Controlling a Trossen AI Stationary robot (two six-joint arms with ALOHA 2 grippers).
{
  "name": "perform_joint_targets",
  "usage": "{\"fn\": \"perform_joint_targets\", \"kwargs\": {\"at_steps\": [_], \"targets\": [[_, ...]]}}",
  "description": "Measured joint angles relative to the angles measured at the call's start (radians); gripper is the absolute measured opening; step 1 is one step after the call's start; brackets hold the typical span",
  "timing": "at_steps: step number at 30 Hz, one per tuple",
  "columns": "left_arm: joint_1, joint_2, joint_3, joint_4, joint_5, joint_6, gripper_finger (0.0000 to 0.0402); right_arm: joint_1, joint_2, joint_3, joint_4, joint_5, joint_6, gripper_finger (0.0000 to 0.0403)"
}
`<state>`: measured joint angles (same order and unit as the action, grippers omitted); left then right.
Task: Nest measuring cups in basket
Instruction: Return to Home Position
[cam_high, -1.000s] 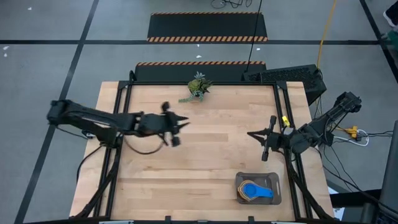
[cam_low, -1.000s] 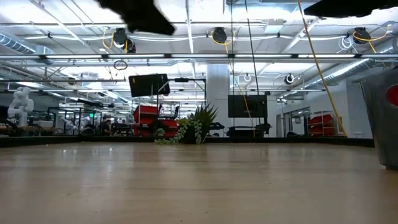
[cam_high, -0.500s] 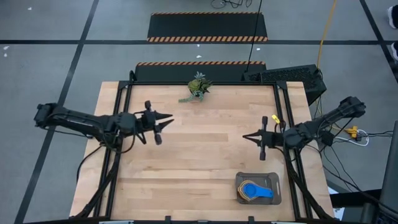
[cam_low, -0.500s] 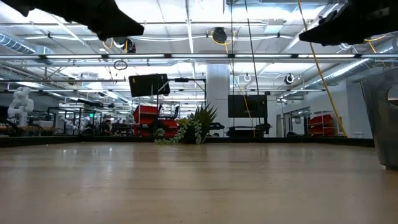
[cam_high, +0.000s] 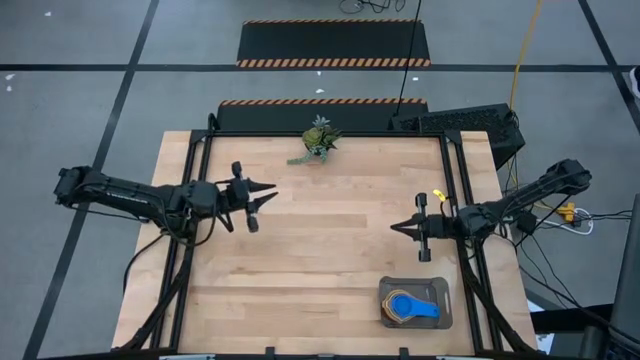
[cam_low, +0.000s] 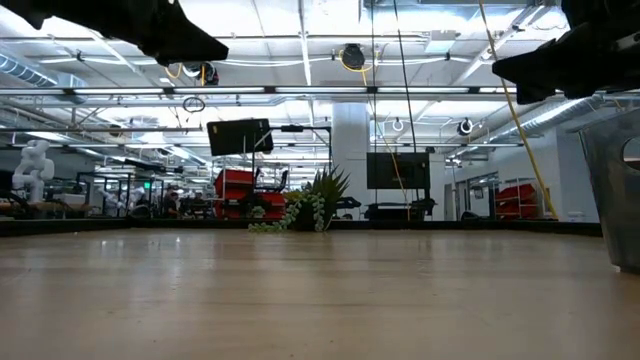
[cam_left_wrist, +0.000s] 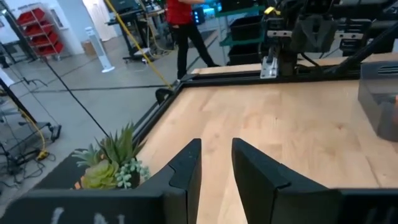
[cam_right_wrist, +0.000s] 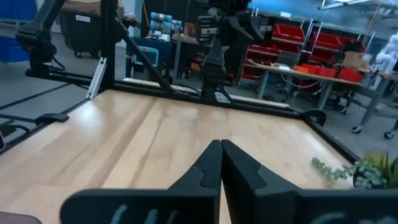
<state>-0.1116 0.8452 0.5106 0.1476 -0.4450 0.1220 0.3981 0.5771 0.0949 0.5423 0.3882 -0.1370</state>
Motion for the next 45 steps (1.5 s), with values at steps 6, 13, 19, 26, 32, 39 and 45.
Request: {"fn": "perform_joint_targets", "kwargs": {"at_steps": [6, 13, 19, 26, 32, 39, 45], "targets": [[0.002, 0.0, 0.0, 0.002, 0.0, -0.037, 0.0093, 0.002, -0.005, -0.026, 0.0, -0.023, 0.028, 0.0], [0.015, 0.012, 0.0, -0.071, -0.001, -0.104, 0.0093, 0.002, -0.045, -0.056, -0.002, -0.056, 0.009, 0.0], [-0.009, -0.024, -0.065, -0.056, -0.002, -0.137, 0.0093, 0.002, -0.123, -0.057, -0.039, -0.035, -0.095, 0.0], [-0.046, -0.144, -0.222, 0.066, -0.011, -0.187, 0.0092, -0.009, -0.264, -0.058, -0.188, -0.022, -0.104, 0.0], [-0.065, -0.237, -0.288, 0.091, -0.01, -0.164, 0.0092, -0.02, -0.362, -0.06, -0.265, 0.032, -0.13, 0.0], [-0.068, -0.315, -0.305, 0.088, -0.002, -0.131, 0.0092, -0.064, -0.466, -0.06, -0.345, -0.043, -0.112, 0.0], [-0.069, -0.332, -0.305, 0.068, 0.047, -0.131, 0.0092, -0.154, -0.506, -0.061, -0.36, -0.198, -0.079, 0.0]]}}
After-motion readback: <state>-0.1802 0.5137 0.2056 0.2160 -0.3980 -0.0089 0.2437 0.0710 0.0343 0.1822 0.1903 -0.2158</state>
